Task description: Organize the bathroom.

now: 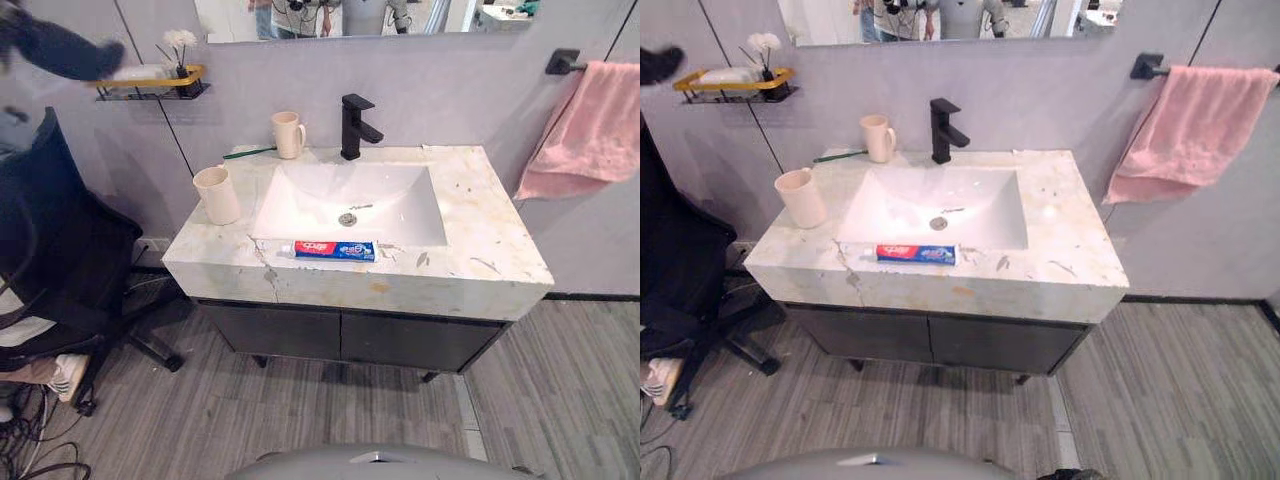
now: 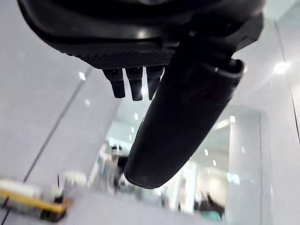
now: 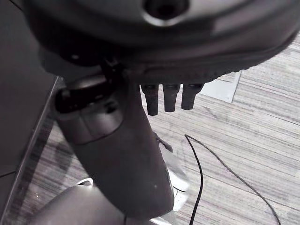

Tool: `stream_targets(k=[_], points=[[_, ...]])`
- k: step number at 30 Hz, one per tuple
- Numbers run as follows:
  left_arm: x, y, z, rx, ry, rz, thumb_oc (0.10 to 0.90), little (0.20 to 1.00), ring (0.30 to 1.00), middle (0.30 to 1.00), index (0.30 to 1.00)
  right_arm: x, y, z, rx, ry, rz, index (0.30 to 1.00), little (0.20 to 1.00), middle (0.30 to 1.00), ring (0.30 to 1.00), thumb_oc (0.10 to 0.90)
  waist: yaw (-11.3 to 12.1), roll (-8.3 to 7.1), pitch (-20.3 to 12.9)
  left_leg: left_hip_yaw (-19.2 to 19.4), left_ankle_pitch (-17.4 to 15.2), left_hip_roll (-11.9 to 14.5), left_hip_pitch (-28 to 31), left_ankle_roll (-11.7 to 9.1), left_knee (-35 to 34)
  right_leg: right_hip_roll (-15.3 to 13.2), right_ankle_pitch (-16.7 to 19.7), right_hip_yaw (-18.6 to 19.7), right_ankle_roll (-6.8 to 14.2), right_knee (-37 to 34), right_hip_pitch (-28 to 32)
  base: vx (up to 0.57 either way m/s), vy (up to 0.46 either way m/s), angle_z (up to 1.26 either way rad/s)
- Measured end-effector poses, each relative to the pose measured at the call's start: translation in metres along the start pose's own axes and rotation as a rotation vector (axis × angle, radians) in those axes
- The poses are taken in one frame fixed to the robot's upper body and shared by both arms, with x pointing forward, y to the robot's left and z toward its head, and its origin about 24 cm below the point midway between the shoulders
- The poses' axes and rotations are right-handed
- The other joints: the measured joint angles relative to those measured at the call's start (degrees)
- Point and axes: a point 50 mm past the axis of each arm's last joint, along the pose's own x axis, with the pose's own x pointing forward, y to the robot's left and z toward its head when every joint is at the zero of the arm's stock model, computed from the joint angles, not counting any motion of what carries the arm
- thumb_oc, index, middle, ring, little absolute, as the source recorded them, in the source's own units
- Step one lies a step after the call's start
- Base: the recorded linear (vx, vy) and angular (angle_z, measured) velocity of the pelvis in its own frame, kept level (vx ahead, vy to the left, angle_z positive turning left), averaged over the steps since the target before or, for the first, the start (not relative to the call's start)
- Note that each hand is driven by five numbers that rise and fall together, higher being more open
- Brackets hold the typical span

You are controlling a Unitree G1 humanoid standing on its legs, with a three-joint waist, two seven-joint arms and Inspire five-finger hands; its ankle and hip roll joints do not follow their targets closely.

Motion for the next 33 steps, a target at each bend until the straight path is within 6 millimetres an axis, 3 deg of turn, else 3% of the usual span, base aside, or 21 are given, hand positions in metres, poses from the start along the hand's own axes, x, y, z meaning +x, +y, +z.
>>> stream_targets(k=[1,2,3,4,9,14,17,18,21,27,33], points=[[0.000,0.000,0.000,0.000,0.000,0.000,0.800,0.900,0.900,0.900,0.900,0.000,0.000,0.000,0.000,0.000,0.000,0.900,0.900,0.900,0.900,0.800,0.00,0.00,0.00,0.00,0.00,0.00,0.00,0.00,0.00,0.00,0.00,0.00,0.00,0.00,0.00,-0.03,0.036,-0.17],[0.007,-0.005,-0.025,-0.002,0.115,-0.109,0.800,0.900,0.900,0.900,0.900,-0.002,-0.009,0.006,-0.027,-0.011,-0.021,0.900,0.900,0.900,0.900,0.800,-1.17,1.74,0.45,0.32,0.31,-0.03,0.14,-0.08,0.03,0.01,0.19,0.36,-0.02,0.17,-0.10,-0.02,0.021,-0.07],[0.007,-0.005,-0.025,-0.002,0.115,-0.109,0.800,0.900,0.900,0.900,0.900,-0.002,-0.009,0.006,-0.027,-0.011,-0.021,0.900,0.900,0.900,0.900,0.800,-1.17,1.74,0.45,0.32,0.31,-0.03,0.14,-0.08,0.03,0.01,0.19,0.36,-0.02,0.17,-0.10,-0.03,0.053,-0.11],[0.013,-0.011,-0.033,0.018,0.162,-0.230,0.800,0.900,0.900,0.900,0.900,-0.002,-0.009,0.002,-0.025,0.010,-0.020,0.900,0.900,0.900,0.900,0.800,-2.25,2.81,0.71,0.53,0.42,0.27,0.05,-0.25,0.03,0.35,0.52,0.49,-0.59,0.30,-0.39,-0.02,0.041,-0.04],[0.015,-0.027,-0.024,0.033,0.088,-0.505,0.800,0.900,0.900,0.900,0.900,-0.003,-0.011,-0.003,-0.034,0.045,-0.029,0.900,0.900,0.900,0.900,0.800,-2.57,2.88,1.54,1.18,0.43,0.65,-0.04,-0.38,0.01,0.71,0.35,0.63,-0.85,0.31,-0.52,-0.02,0.031,-0.04],[0.009,-0.053,-0.030,0.024,0.086,-0.733,0.800,0.900,0.900,0.900,0.900,-0.003,-0.012,-0.004,-0.049,0.065,-0.035,0.900,0.900,0.900,0.900,0.800,-3.28,2.37,1.96,1.28,0.33,0.63,-0.08,-0.54,-0.16,0.69,0.23,0.75,-0.62,0.31,-0.55,0.00,0.000,0.00],[0.001,-0.084,-0.037,-0.016,0.087,-0.883,0.800,0.900,0.900,0.900,0.900,-0.003,-0.013,-0.009,-0.042,0.086,-0.036,0.900,0.900,0.900,0.900,0.800,-3.59,2.14,2.15,1.41,0.32,0.59,-0.05,-0.55,-0.13,0.66,0.26,0.92,-0.62,0.31,-0.59,0.00,0.000,0.00],[0.001,-0.084,-0.037,-0.016,0.087,-0.883,0.800,0.900,0.900,0.900,0.900,-0.003,-0.013,-0.009,-0.042,0.086,-0.036,0.900,0.900,0.900,0.900,0.800,-3.59,2.14,2.15,1.41,0.32,0.59,-0.05,-0.55,-0.13,0.66,0.26,0.92,-0.62,0.31,-0.59,0.00,0.000,0.00],[-0.008,-0.119,-0.030,-0.061,0.043,-1.042,0.800,0.900,0.900,0.900,0.900,-0.003,-0.015,-0.012,-0.051,0.114,-0.045,0.900,0.900,0.900,0.900,0.800,-3.63,2.22,2.59,1.58,0.35,0.46,-0.06,-0.51,0.03,0.54,0.32,1.07,-0.61,0.31,-0.80,0.00,0.012,-0.01],[-0.020,-0.150,-0.026,-0.153,0.023,-1.132,0.800,0.900,0.900,0.900,0.900,-0.004,-0.018,-0.009,-0.048,0.114,-0.057,0.900,0.900,0.900,0.900,0.800,-3.95,3.24,3.36,2.46,0.32,0.44,0.05,-0.52,0.00,0.51,0.46,1.89,-0.62,0.31,-1.04,0.01,0.027,-0.07],[-0.020,-0.164,-0.022,-0.192,-0.004,-1.077,0.800,0.900,0.900,0.900,0.900,-0.004,-0.019,-0.010,-0.085,0.124,-0.066,0.900,0.900,0.900,0.900,0.800,-4.10,4.15,3.79,2.70,0.31,0.43,0.05,-0.53,0.01,0.49,0.51,2.13,-0.67,0.31,-1.15,0.01,0.017,-0.02]])
